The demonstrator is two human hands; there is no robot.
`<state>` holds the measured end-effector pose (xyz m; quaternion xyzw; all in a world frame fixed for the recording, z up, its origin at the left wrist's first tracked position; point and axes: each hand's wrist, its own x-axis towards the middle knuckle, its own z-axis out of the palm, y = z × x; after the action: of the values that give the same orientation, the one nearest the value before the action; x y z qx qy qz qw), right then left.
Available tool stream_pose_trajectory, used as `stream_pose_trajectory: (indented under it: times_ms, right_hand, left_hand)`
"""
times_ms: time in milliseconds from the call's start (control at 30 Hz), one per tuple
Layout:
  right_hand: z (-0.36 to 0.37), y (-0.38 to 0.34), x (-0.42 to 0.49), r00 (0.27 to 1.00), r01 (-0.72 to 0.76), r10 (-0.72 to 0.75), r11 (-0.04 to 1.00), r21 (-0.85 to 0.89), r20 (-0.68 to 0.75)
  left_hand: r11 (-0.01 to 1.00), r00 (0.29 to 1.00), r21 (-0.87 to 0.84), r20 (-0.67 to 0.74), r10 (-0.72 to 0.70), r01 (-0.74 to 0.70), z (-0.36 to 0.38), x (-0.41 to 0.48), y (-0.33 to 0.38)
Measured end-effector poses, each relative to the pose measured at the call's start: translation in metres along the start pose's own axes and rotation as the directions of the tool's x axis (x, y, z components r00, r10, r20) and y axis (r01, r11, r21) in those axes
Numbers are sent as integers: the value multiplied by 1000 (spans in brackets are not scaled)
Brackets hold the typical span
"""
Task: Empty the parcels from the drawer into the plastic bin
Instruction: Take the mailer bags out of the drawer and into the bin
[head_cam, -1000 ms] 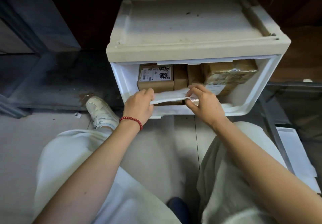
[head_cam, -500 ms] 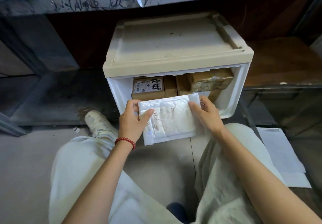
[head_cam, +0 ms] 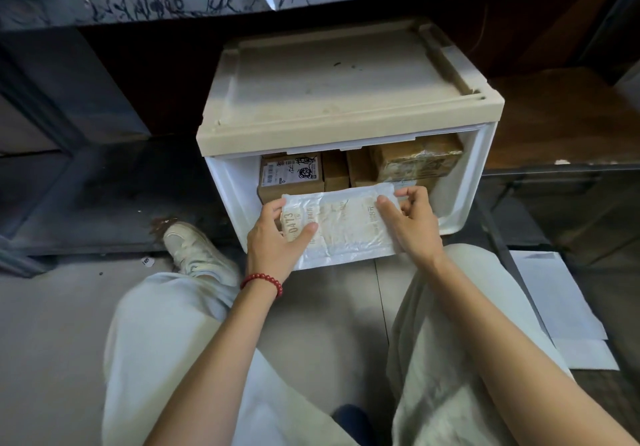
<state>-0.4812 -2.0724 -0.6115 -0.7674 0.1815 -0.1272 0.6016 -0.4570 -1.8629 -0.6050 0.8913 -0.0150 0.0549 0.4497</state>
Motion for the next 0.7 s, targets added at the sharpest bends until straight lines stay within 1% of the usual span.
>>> stream_pose_trajectory:
  times_ms: [100,167,233,333,467,533,633,700]
  right_hand:
    - [-17,-6,-2,999,52,-52,997,-53,3]
    - [-37,-12,-6,995,93,-95,994,-50,-40]
    - [-63,-17,-9,991,97,-98,995,-12,-92]
    - [-103,-21,-12,985,53,-44,997,48,-166]
    - [-160,-22,-19,963,37,-29,999,26,-269]
    - [-188,-15,-27,947,7,-3,1000,13,-321]
    - [-227,4,-39,913,-88,77,996,-8,-401]
    - [-250,21,-46,873,-160,142,987,3,-467]
  left_hand:
    - [997,998,39,31,60,-61,6,0,13]
    - [993,992,7,55,117,-117,14,1,31]
    - [983,979,-30,93,183,-181,26,0,53]
    - [970,954,-56,175,243,-237,50,-6,87]
    - [946,909,-105,264,324,-307,88,-14,129]
    - [939,882,-109,324,343,-326,110,-19,150]
    - [923,823,-90,427,376,-375,149,-27,178]
    - [905,767,-80,502,399,-418,175,-34,193]
